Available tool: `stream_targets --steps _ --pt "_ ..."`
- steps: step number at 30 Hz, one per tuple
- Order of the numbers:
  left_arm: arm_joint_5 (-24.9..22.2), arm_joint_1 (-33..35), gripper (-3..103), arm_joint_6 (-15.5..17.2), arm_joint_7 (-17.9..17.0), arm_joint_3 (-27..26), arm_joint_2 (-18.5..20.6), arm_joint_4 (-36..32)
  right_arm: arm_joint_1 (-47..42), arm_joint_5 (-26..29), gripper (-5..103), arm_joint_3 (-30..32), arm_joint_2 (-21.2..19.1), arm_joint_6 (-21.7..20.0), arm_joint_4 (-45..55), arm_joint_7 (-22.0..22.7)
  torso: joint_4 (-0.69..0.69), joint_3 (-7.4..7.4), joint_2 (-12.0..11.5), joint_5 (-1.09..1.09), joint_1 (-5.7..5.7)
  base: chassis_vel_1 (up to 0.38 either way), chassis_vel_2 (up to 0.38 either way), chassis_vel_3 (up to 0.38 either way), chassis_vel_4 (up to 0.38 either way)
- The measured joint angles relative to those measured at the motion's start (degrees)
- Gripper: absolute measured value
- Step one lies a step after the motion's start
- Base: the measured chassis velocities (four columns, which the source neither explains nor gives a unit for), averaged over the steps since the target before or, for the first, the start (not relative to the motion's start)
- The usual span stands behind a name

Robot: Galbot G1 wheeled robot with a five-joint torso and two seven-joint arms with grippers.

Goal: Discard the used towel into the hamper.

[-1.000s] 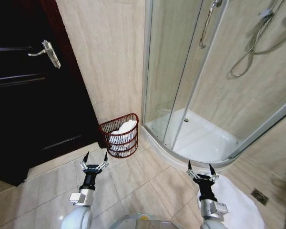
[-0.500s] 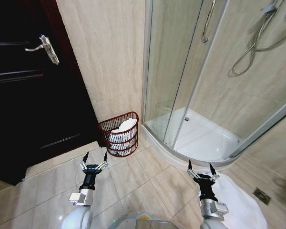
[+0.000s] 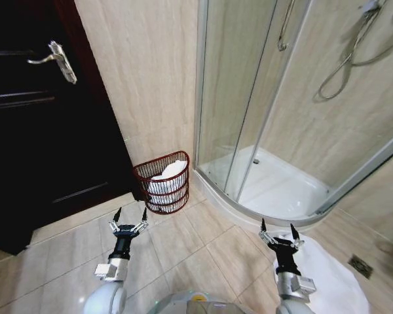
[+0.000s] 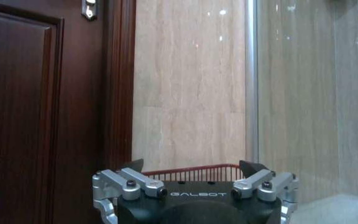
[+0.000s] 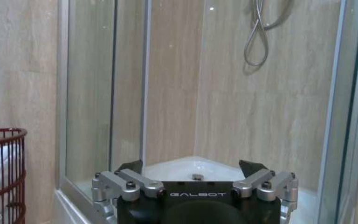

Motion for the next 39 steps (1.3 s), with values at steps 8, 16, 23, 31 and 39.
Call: stream_targets --steps 8,16,23,31,39 --pt "-0.5 -0.3 100 -0.3 -0.2 0.0 0.1 0.1 -0.9 2.0 100 -0.2 -0.2 -0.7 1.8 -2.5 0.0 -0.15 -0.2 0.0 -0.03 0.0 0.0 0.0 0.0" --pt "-0.4 0.0 100 -0.5 -0.5 0.0 -0.1 0.0 -0.7 2.7 100 -0.5 0.0 -1.5 2.4 -2.8 0.0 -0.03 0.0 0.0 0.02 0.0 0.0 0.0 0.0" --pt "-0.4 0.1 100 -0.8 -0.5 -0.1 0.1 0.1 -0.7 2.7 100 -0.5 0.0 -1.6 2.5 -2.7 0.0 0.07 0.2 0.0 0.07 -0.068 -0.067 0.07 0.069" --pt "-0.3 0.1 100 -1.1 -0.5 0.0 0.0 0.1 -1.1 2.2 100 -0.4 -0.1 -1.2 2.7 -1.9 0.0 0.15 0.3 0.0 0.11 -0.071 -0.067 0.068 0.071" --pt "-0.4 1.1 100 -1.8 -0.5 0.1 -0.2 0.1 -1.6 1.8 100 -0.3 -0.3 -0.7 3.0 -1.0 0.0 0.2 0.4 0.01 0.14 -0.057 -0.1 0.057 0.104"
